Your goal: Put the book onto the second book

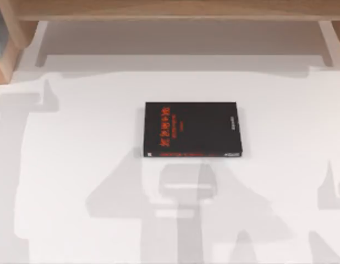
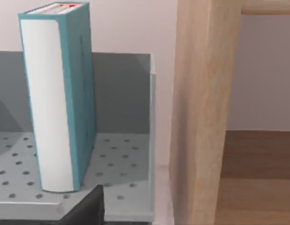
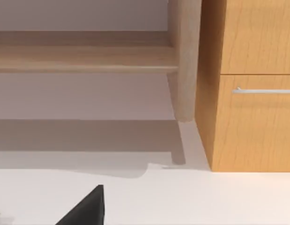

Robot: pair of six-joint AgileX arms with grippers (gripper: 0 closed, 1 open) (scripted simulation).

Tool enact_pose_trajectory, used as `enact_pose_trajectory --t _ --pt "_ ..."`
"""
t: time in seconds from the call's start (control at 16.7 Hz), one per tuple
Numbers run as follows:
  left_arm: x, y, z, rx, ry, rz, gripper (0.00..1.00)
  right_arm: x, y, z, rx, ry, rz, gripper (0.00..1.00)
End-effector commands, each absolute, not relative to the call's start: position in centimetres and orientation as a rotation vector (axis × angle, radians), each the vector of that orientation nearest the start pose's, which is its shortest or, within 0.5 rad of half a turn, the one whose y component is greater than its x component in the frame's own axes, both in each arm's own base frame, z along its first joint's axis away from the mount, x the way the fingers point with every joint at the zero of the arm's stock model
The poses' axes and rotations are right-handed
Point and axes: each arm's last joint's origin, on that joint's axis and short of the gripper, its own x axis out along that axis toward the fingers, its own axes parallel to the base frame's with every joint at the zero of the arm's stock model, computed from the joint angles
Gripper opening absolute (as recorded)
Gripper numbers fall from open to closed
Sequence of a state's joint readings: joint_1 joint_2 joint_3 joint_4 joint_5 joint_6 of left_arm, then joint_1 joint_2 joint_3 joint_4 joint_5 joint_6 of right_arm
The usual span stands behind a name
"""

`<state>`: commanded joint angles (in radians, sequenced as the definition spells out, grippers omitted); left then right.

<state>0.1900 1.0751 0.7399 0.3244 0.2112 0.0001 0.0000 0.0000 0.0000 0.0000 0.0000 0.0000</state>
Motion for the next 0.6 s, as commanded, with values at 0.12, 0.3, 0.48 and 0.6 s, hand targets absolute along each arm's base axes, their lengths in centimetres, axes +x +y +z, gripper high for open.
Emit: enact_pose_trajectory --t 0.12,0.3,0.48,0.6 --pt "28.6 5.9 31.4 -0.016 0.001 -0.014 1.00 10.6 -0.1 16.0 0.000 0.000 0.000 1.00" --pt "34.4 8.9 30.5 -0.018 0.004 -0.015 1.00 10.6 -0.1 16.0 0.000 0.000 0.000 1.00" --pt "39.1 11.8 28.4 -0.019 0.007 -0.016 1.00 10.6 -0.1 16.0 0.000 0.000 0.000 1.00" --pt "41.4 13.4 26.8 -0.020 0.011 -0.016 1.00 10.6 -0.1 16.0 0.000 0.000 0.000 1.00"
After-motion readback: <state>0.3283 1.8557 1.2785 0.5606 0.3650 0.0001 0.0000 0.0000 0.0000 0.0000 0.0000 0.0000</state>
